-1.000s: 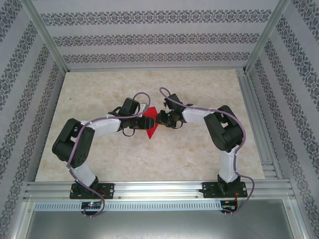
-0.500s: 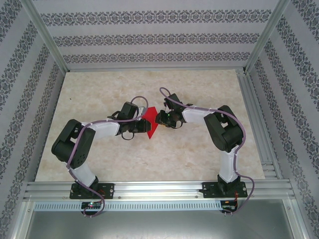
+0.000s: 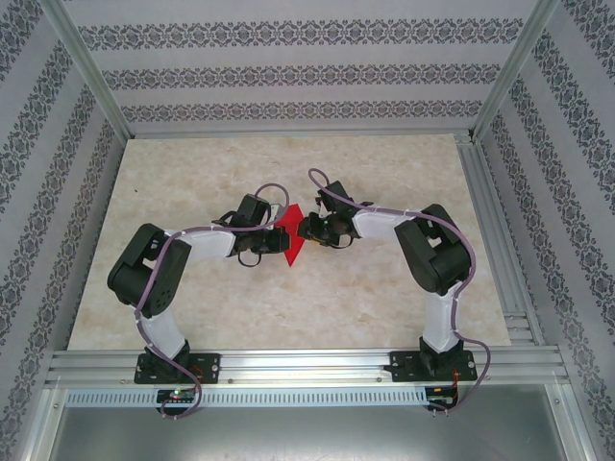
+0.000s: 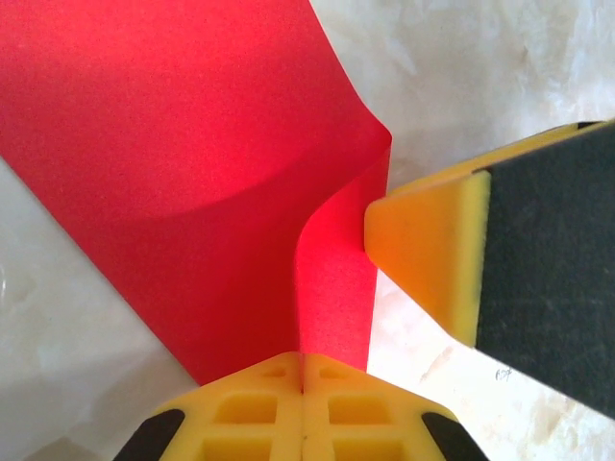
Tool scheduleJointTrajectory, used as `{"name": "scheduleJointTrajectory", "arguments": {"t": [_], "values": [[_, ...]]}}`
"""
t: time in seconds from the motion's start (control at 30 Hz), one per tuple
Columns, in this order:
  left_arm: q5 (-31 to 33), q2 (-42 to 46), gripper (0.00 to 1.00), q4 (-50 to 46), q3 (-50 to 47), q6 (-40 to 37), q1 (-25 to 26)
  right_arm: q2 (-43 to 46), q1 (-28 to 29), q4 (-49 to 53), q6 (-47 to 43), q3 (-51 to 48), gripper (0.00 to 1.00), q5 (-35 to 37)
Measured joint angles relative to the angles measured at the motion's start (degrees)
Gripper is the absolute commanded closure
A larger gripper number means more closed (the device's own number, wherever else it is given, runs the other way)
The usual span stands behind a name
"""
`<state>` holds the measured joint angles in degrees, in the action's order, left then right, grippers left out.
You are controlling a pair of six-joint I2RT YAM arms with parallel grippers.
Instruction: Fold a paper plane with a square sheet of paper (pick it up from the middle)
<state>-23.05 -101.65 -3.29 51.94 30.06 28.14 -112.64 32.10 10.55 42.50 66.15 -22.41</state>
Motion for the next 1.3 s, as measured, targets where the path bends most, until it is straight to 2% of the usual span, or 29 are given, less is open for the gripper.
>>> {"name": "scheduleJointTrajectory", "arguments": {"t": [0.27,0.73,1.3], "values": [[0.0,-0.48,0.93,-0.9,0.63,-0.66,0.0,4.5,0.0,-1.9,-0.26,-1.95,0.62,-1.68],[0.0,-1.22,0.94,-1.03,0.63,-1.07,0.0,4.76,0.07,-3.89,-0.39,-2.47,0.83,-4.55],[-0.04,-2.1,0.94,-1.03,0.63,-1.07,0.0,0.59,0.92,-4.13,-0.42,-2.14,0.88,-6.88]]}}
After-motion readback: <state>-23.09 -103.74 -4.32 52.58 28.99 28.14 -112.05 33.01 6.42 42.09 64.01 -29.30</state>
